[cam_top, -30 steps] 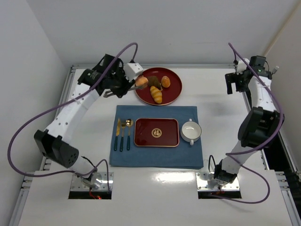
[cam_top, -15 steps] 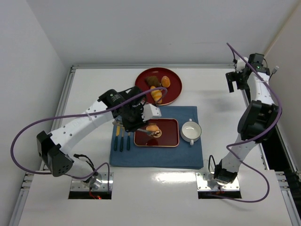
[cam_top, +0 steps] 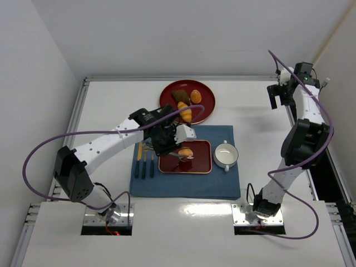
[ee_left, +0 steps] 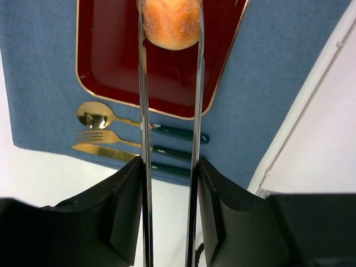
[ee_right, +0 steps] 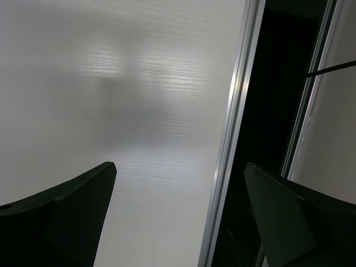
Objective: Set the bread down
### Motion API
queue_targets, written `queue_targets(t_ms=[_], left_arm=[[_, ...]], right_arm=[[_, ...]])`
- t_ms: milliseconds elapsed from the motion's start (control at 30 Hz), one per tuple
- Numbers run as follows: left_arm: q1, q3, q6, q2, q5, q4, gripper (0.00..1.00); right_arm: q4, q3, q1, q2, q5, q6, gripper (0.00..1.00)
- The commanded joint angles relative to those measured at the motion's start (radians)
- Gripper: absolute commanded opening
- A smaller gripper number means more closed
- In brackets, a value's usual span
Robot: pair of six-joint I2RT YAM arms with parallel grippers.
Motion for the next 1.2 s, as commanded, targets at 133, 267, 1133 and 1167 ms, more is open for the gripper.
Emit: queue_targets(t_ms=[133, 267, 1133, 1167], left_arm=[[0.027, -0.052, -0.008, 0.019, 0.040, 0.134, 0.18], [0.036, -0.090, -0.020, 0.030, 0.040, 0.171, 0.18], [0.045, 0.021, -0.071, -0.016, 0.050, 0.122, 0.55], [0.045, 0.048, -0.071, -0.025, 0.037, 0.112, 0.55]], right_arm=[[-0.013, 0.030, 0.006, -0.102, -0.014, -0.007, 1.00], [-0.001, -0.008, -0.003, -0.133, -0.026, -0.007, 1.00], [-0.010, -0.041, -0.003, -0.144, -0.035, 0.002, 1.00], [-0.010, -0.041, -0.003, -0.134, -0.025, 0.002, 1.00]])
